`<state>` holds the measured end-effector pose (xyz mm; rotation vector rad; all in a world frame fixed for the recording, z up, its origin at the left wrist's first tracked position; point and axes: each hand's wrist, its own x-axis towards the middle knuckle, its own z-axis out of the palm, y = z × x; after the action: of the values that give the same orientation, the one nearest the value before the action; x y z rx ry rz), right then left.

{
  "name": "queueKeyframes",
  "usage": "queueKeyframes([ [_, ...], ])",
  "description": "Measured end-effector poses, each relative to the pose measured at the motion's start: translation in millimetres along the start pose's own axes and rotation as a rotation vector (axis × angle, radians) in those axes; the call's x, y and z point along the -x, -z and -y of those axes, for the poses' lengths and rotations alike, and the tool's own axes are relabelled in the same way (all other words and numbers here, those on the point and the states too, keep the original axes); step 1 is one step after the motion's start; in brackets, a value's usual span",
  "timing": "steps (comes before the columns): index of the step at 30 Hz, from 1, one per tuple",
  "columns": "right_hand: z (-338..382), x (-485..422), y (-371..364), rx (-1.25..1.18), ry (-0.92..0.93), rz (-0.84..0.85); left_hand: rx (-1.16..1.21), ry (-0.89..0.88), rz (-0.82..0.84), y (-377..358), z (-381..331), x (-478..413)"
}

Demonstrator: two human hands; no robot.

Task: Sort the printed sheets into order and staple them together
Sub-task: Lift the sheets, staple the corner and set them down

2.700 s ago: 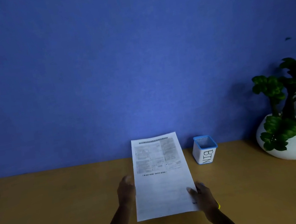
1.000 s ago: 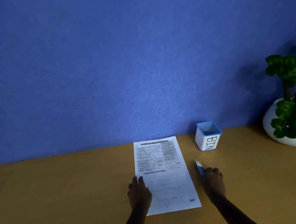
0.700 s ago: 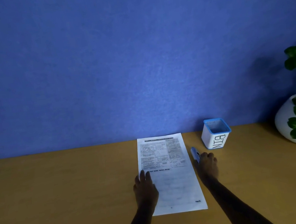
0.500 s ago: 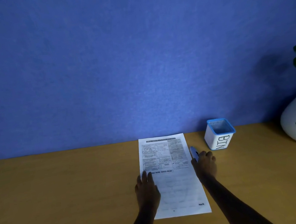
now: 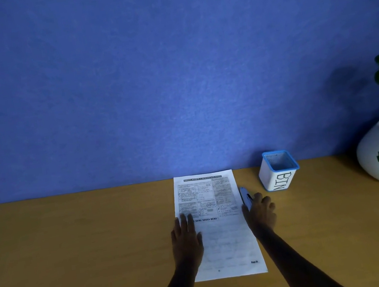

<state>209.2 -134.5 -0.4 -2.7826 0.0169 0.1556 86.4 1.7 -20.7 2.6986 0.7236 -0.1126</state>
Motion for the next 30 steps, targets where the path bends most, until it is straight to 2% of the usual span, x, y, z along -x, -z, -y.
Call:
queueKeyframes([
  [4,-9,15,-1,0.046,0.078,-0.089,-0.022,-0.027,-0.016,0,-1,4],
  [8,-17,35,-9,-0.124,0.43,-0.215,-0.01,-0.023,-0.044,-2,0,11],
  [9,-19,42,-12,-0.133,0.49,-0.223,-0.021,-0.025,-0.045,-3,0,14],
  [11,-18,51,-17,-0.101,0.546,-0.138,-0.023,-0.028,-0.043,-2,-1,19],
  [14,-20,58,-28,-0.018,0.524,0.02,-0.02,-0.029,-0.045,-2,-2,23],
  [19,-19,63,-32,0.046,0.427,0.12,-0.011,-0.037,-0.091,4,-5,30],
  [21,-19,65,-33,0.057,0.416,0.1,-0.03,-0.032,-0.075,9,-6,33],
  [24,-16,68,-34,0.098,0.454,-0.033,-0.054,-0.061,-0.065,11,-5,37],
  [27,-19,70,-40,0.086,0.44,0.106,-0.084,-0.068,-0.057,8,-2,38],
  [30,-22,68,-44,0.096,0.428,0.107,-0.097,-0.053,-0.05,6,0,37],
])
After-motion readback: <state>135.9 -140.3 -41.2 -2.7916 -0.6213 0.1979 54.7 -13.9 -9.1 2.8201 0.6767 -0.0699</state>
